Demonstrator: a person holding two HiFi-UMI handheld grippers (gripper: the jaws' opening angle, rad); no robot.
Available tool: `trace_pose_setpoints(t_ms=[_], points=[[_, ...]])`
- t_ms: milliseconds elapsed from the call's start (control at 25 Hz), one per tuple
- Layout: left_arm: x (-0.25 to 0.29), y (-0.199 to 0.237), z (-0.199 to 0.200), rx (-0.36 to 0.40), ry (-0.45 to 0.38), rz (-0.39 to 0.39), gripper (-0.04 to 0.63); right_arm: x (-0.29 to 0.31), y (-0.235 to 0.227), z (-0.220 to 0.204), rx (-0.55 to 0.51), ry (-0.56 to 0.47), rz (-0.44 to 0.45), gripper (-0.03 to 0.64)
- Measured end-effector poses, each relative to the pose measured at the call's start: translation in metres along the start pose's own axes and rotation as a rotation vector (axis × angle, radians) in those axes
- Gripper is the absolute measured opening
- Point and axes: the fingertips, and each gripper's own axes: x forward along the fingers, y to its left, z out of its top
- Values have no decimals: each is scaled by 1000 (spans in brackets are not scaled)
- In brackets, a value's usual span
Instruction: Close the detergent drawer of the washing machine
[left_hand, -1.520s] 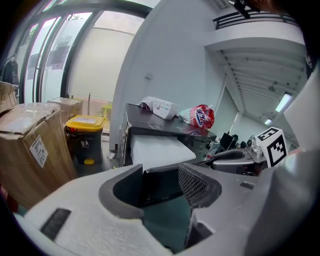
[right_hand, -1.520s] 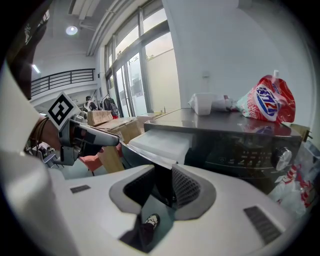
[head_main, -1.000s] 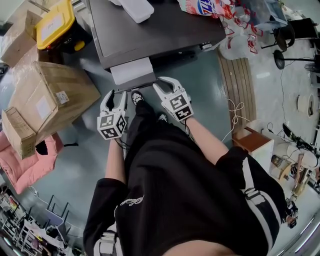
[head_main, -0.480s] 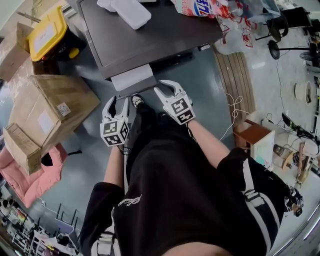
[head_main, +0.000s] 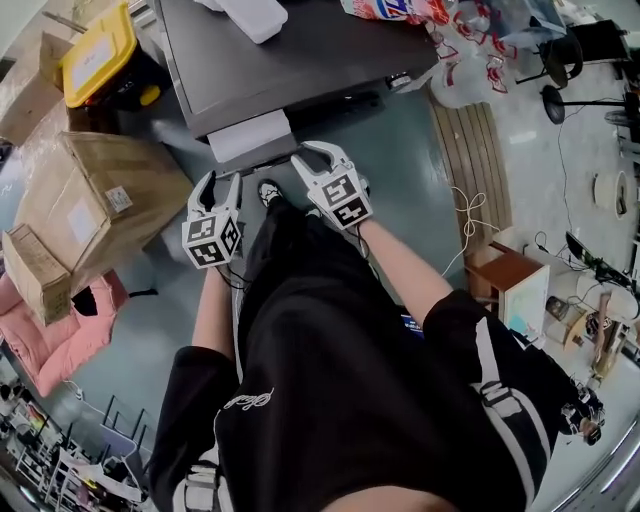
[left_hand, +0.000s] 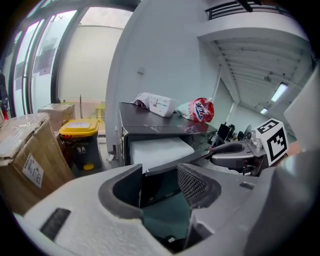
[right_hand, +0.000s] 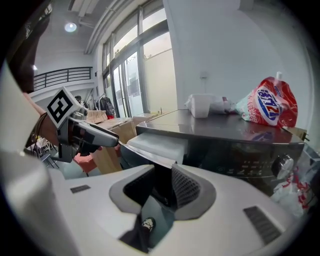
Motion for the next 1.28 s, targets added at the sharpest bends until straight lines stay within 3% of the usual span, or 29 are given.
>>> trace_pose_setpoints(t_ms=[280, 1280], points=[[0, 0, 2, 12, -27, 13, 219, -1, 0, 1, 17, -38, -14, 112], [8, 10, 9, 10, 12, -12, 221, 10, -6, 7, 70, -46, -46, 112]])
